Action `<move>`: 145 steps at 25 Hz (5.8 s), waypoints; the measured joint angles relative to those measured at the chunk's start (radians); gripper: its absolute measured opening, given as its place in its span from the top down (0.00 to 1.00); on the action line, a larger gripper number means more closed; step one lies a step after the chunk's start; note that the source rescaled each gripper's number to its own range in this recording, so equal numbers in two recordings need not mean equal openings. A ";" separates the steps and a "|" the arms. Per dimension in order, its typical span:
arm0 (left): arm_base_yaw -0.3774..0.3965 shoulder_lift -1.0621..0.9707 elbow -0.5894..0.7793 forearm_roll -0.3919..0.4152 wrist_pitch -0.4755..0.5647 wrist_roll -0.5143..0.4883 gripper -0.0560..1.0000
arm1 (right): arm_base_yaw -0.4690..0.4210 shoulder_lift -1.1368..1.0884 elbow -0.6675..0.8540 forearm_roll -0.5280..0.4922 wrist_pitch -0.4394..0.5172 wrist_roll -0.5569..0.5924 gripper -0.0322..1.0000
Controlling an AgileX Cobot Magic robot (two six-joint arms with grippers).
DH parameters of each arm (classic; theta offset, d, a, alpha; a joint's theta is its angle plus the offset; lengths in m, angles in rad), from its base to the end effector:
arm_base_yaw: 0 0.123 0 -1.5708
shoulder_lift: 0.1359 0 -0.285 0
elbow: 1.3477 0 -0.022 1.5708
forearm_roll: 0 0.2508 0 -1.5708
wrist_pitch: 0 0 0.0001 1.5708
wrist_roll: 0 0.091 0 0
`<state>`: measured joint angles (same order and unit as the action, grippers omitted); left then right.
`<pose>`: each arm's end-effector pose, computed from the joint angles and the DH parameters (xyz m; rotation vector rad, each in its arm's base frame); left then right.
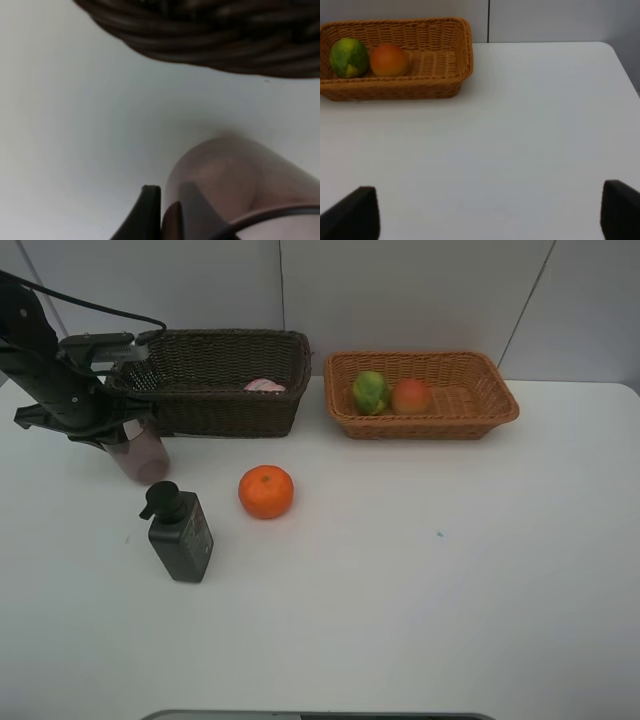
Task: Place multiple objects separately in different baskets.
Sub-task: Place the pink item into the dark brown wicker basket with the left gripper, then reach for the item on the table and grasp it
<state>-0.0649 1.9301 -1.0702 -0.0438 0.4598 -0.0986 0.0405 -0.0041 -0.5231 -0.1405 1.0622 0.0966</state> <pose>0.3596 -0.0252 0.1286 -0.0977 2.8039 -0.0757 -0.0083 -0.0115 0.2842 0.0653 2.0107 -0.0799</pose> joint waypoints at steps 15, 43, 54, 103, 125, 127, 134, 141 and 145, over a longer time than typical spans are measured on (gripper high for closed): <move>0.000 -0.100 0.000 -0.084 0.081 -0.001 0.95 | 0.000 0.000 0.000 0.000 0.000 0.000 0.12; -0.092 -0.090 -0.435 0.062 0.294 0.000 0.95 | 0.000 0.000 0.000 -0.001 0.000 0.000 0.12; -0.105 0.130 -0.540 0.164 0.158 0.002 0.95 | 0.000 0.000 0.000 -0.001 0.000 0.000 0.12; -0.141 0.052 -0.545 0.152 0.205 0.003 0.01 | 0.000 0.000 0.000 -0.001 0.000 0.000 0.12; -0.450 -0.076 -0.391 0.097 0.425 0.028 0.01 | 0.000 0.000 0.000 -0.001 0.000 0.000 0.12; -0.463 -0.108 -0.350 0.094 0.428 0.014 0.01 | 0.000 0.000 0.000 -0.001 0.000 0.000 0.12; -0.485 -0.255 -0.115 0.093 0.377 -0.031 0.01 | 0.000 0.000 0.000 -0.001 0.000 0.000 0.12; -0.495 -0.338 0.035 0.060 0.347 -0.101 0.01 | 0.000 0.000 0.000 -0.001 0.000 0.000 0.12; -0.512 -0.362 0.106 0.033 0.339 -0.129 0.01 | 0.000 0.000 0.000 -0.001 0.000 0.000 0.12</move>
<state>-0.5769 1.5681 -0.9646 -0.0106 0.7986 -0.2272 0.0405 -0.0041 -0.5231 -0.1414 1.0622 0.0966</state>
